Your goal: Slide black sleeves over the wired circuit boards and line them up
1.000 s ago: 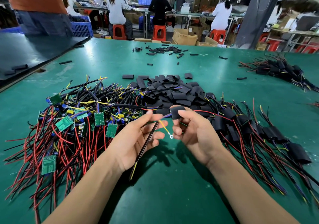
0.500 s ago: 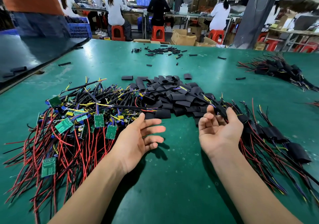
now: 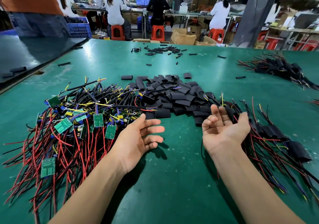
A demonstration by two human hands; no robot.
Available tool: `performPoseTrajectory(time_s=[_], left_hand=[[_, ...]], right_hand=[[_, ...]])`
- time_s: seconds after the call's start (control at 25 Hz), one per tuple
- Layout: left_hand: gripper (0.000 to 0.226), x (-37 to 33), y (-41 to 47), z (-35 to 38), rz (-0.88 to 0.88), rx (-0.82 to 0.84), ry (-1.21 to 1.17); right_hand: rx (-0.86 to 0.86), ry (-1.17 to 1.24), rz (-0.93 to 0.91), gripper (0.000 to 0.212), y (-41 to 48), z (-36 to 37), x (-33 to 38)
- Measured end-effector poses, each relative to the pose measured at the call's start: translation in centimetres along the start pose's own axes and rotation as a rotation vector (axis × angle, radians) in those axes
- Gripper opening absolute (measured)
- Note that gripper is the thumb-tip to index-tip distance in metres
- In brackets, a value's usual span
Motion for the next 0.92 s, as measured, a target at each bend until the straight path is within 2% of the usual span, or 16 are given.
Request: performPoseTrajectory(time_s=[0.12, 0.28, 0.44, 0.76, 0.92], left_hand=[[0.045, 0.0, 0.0, 0.0, 0.006, 0.001, 0.001], [0.044, 0.0, -0.1, 0.1, 0.01, 0.0, 0.007], [0.043, -0.1, -0.2, 0.0, 0.013, -0.006, 0.004], [0.042, 0.0, -0.2, 0.0, 0.0, -0.011, -0.002], [0.032, 0.0, -0.4, 0.1, 0.011, -0.034, -0.016]], right_hand=[[0.032, -0.031, 0.024, 0.064, 0.2, -0.2, -0.6], [0.185, -0.192, -0.041, 0.072, 0.0, 0.8, -1.0], [0.23, -0.335, -0.174, 0.065, -0.1, 1.2, -1.0], [0.095, -0.254, -0.341, 0.056, 1.3, -0.3, 0.8], [0.082, -0.367, -0.438, 0.031, 1.2, -0.1, 1.2]])
Point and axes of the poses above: each hand's wrist, its own y-axis towards the middle knuckle, its own z-axis out of the palm, x = y × z, the point moved 7 cm from there along y, towards the middle knuckle, and after that the axes turned 3 degrees about y, right-handed, at the moved point
